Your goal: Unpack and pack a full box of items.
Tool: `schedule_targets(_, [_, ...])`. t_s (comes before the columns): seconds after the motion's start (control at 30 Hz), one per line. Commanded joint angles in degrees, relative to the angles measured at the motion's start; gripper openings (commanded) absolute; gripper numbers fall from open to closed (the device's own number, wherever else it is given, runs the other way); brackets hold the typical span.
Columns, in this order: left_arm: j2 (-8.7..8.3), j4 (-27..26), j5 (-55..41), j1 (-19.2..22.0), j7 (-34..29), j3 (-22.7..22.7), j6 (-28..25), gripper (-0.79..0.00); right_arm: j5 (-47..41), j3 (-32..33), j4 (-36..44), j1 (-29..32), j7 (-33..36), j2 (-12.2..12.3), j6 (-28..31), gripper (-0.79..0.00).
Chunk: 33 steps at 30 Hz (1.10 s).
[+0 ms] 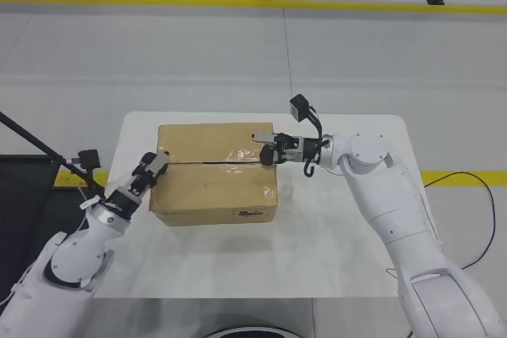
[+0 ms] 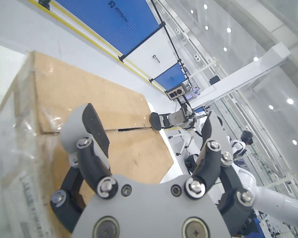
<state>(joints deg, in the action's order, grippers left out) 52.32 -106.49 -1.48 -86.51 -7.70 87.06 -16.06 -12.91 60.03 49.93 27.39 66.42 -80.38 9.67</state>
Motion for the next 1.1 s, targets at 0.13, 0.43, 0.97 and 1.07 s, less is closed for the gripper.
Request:
schedule_targets(0.13, [0.00, -0.15, 0.40, -0.63, 0.34, 0.48, 0.56, 0.000, 0.00, 0.00, 0.00, 0.00, 0.04, 0.00, 0.01, 0.000])
schedule_targets(0.43, [0.31, 0.52, -4.14, -1.23, 0.47, 0.05, 0.28, 0.000, 0.00, 0.00, 0.00, 0.00, 0.04, 0.00, 0.01, 0.000])
schedule_targets(0.97, [2.25, 7.61, -23.59, -10.45, 5.45, 5.58, -7.38, 0.000, 0.00, 0.00, 0.00, 0.00, 0.04, 0.00, 0.01, 0.000])
schedule_targets(1.07, [2.56, 8.98, -25.14, -9.43, 3.91, 4.58, -4.78, 0.000, 0.00, 0.00, 0.00, 0.00, 0.04, 0.00, 0.01, 0.000])
